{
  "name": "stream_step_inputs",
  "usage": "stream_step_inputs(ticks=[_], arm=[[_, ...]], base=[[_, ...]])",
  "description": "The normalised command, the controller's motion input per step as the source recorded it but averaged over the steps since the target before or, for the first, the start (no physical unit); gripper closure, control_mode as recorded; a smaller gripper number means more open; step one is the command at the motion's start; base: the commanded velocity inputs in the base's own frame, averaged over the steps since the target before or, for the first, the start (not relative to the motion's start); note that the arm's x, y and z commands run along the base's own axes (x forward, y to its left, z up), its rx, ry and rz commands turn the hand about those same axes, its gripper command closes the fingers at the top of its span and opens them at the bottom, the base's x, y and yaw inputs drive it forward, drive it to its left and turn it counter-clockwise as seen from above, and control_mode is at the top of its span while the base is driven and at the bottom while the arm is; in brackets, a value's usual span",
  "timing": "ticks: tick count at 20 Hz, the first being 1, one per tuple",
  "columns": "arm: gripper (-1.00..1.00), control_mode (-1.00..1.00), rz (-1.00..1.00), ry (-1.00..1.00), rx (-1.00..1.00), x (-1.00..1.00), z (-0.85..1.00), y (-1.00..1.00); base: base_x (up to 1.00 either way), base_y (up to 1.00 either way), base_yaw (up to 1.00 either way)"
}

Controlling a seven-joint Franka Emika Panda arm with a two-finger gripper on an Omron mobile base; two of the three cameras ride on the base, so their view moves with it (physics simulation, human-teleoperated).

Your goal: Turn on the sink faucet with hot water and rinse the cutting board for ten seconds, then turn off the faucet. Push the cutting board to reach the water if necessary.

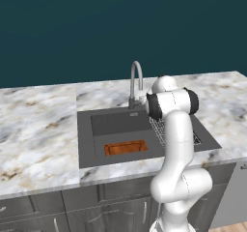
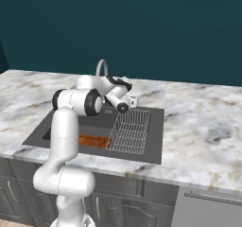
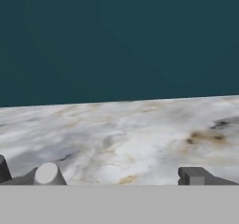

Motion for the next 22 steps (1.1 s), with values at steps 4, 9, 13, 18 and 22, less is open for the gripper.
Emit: stream_step_inputs(ticks=[4, 9, 13, 18, 22], arm=[[-1.00, -1.00, 0.00, 0.00, 0.00, -0.22, 0.00, -0.57], [-1.00, -1.00, 0.00, 0.00, 0.00, -0.15, 0.00, -0.51], [-1.00, -1.00, 0.00, 0.00, 0.00, -0.18, 0.00, -0.48], [-1.00, -1.00, 0.00, 0.00, 0.00, -0.17, 0.00, -0.49], [-1.00, -1.00, 0.00, 0.00, 0.00, -0.15, 0.00, -0.47]], base=[[0.00, 0.00, 0.00], [0.00, 0.00, 0.00], [0.00, 0.00, 0.00], [0.00, 0.00, 0.00], [0.00, 0.00, 0.00]])
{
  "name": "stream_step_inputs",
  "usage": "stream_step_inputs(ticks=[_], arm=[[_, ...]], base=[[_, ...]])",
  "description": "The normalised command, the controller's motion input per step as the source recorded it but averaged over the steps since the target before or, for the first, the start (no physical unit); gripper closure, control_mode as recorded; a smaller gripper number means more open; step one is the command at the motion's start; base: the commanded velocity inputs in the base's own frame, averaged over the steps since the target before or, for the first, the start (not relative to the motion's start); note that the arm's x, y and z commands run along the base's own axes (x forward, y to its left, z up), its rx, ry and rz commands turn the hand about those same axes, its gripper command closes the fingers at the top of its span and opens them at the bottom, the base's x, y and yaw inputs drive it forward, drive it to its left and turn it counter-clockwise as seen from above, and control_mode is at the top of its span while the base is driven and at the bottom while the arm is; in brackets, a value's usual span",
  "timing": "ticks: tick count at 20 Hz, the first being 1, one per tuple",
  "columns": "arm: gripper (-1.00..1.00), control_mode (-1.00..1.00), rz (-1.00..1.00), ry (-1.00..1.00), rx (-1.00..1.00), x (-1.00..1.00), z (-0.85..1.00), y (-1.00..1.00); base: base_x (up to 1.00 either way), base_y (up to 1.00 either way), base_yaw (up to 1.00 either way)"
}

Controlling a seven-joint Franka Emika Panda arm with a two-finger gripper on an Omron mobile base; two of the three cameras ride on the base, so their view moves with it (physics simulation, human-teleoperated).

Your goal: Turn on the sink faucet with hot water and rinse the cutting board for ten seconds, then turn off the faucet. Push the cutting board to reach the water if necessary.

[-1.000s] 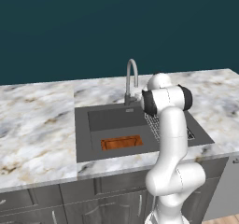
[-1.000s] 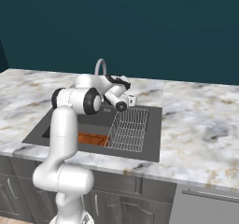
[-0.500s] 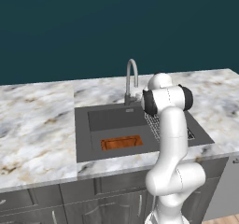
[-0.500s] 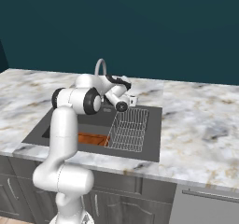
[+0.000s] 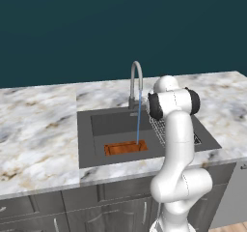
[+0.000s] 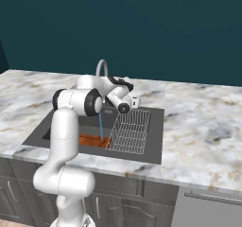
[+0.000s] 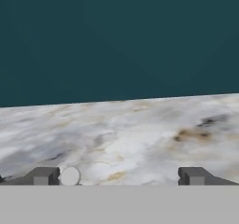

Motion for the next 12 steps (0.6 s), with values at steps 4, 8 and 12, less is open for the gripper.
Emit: stream_step_inputs(ticks=[4, 8, 12], arm=[[-1.00, -1.00, 0.00, 0.00, 0.00, -0.16, 0.00, -0.47], [-1.00, -1.00, 0.00, 0.00, 0.00, -0.12, 0.00, -0.49], [-1.00, -1.00, 0.00, 0.00, 0.00, -0.12, 0.00, -0.50]], base=[[0.00, 0.00, 0.00], [0.00, 0.00, 0.00], [0.00, 0.00, 0.00]])
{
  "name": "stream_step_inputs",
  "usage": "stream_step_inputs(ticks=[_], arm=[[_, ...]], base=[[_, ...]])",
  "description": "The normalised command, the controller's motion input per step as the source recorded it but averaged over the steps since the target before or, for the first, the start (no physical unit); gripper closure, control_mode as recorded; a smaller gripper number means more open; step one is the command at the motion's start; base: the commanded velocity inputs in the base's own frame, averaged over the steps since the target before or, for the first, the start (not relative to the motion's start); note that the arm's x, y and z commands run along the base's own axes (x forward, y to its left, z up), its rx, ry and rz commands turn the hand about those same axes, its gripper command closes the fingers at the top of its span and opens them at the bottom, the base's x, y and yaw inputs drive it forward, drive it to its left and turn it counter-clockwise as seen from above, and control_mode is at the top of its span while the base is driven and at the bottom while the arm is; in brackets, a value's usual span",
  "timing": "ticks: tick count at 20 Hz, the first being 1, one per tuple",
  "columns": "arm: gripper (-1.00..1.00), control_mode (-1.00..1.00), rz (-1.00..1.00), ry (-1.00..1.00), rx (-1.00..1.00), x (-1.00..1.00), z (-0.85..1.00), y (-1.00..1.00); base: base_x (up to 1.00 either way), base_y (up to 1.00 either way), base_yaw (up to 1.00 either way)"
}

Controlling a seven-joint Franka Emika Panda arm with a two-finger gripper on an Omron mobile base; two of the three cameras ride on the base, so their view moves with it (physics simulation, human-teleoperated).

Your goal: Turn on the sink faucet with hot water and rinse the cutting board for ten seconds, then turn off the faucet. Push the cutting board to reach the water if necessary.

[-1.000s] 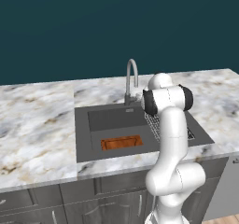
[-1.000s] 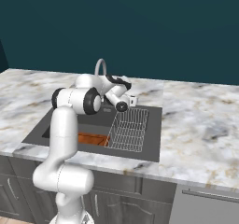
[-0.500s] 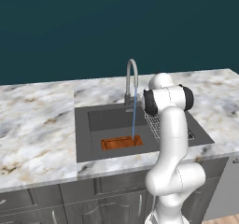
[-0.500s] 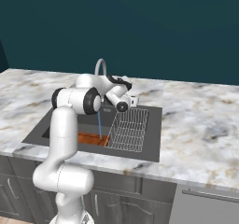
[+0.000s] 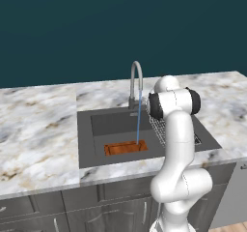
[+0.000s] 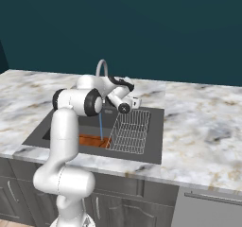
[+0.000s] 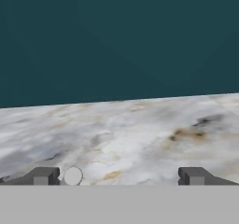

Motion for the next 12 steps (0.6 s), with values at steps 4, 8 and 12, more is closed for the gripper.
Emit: stream_step_inputs(ticks=[4, 8, 12], arm=[[-1.00, -1.00, 0.00, 0.00, 0.00, -0.13, 0.00, -0.44], [-1.00, -1.00, 0.00, 0.00, 0.00, -0.04, -0.01, -0.43], [-1.00, -1.00, 0.00, 0.00, 0.00, -0.02, 0.00, -0.39]], base=[[0.00, 0.00, 0.00], [0.00, 0.00, 0.00], [0.00, 0.00, 0.00]])
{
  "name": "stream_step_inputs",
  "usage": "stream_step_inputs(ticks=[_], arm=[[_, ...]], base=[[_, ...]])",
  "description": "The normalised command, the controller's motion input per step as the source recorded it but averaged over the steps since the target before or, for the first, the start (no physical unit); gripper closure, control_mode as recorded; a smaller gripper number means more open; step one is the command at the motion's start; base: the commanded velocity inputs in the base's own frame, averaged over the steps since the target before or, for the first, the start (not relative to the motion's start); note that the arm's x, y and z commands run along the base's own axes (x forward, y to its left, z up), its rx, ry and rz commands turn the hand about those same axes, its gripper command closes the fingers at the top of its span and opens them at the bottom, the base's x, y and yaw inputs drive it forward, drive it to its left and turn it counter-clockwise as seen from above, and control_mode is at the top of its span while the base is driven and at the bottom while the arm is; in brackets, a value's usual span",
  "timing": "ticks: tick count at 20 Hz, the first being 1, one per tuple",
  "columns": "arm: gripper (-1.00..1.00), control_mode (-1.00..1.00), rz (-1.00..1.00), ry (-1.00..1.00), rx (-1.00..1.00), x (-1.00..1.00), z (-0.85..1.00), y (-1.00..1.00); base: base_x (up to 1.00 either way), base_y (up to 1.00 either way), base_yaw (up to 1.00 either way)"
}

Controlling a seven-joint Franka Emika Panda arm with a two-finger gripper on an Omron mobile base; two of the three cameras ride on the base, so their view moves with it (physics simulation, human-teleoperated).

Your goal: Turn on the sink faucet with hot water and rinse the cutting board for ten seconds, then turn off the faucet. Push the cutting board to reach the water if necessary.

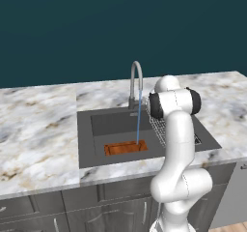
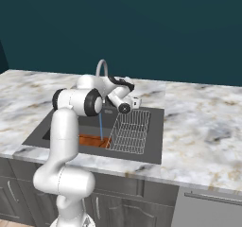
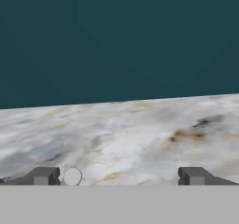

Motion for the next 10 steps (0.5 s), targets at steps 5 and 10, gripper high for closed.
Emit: stream_step_inputs(ticks=[5, 10], arm=[[-1.00, -1.00, 0.00, 0.00, 0.00, 0.00, 0.00, -0.12], [-1.00, -1.00, 0.00, 0.00, 0.00, 0.00, 0.00, -0.01]], base=[[0.00, 0.00, 0.00], [0.00, 0.00, 0.00]])
